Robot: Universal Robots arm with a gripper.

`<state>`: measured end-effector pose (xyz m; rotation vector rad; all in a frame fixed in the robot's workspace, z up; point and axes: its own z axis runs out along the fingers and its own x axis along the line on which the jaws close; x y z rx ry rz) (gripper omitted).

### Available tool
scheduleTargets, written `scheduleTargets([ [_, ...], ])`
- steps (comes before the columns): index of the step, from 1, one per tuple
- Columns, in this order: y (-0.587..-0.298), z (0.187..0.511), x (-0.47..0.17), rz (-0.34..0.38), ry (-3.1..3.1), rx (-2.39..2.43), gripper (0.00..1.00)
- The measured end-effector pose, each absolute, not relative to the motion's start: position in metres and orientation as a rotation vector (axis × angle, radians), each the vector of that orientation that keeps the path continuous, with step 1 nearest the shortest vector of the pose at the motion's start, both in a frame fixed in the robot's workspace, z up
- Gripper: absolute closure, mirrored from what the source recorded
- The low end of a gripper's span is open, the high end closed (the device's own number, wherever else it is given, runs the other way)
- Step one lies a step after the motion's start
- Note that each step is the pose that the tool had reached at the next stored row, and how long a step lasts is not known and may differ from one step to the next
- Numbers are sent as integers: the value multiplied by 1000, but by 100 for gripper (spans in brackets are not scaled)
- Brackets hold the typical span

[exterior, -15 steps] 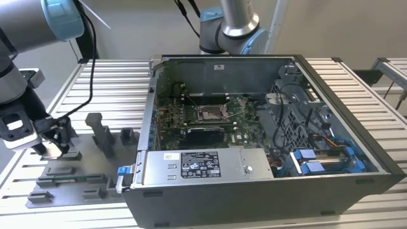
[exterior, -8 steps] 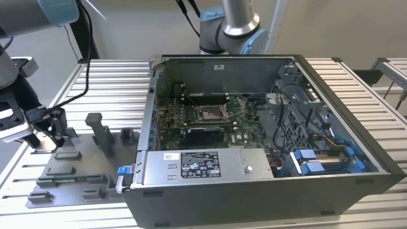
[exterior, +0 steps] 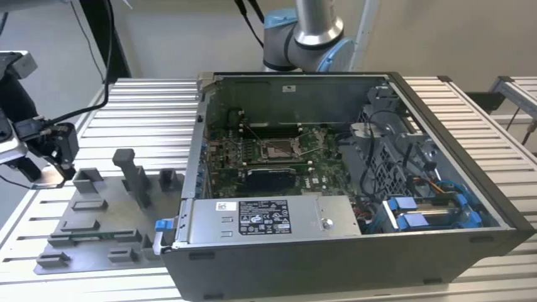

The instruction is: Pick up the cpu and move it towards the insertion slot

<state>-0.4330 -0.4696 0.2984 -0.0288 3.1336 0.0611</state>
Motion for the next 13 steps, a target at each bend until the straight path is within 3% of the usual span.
scheduleTargets([
  [13,-470,357,-433,61,3134,-29,100],
])
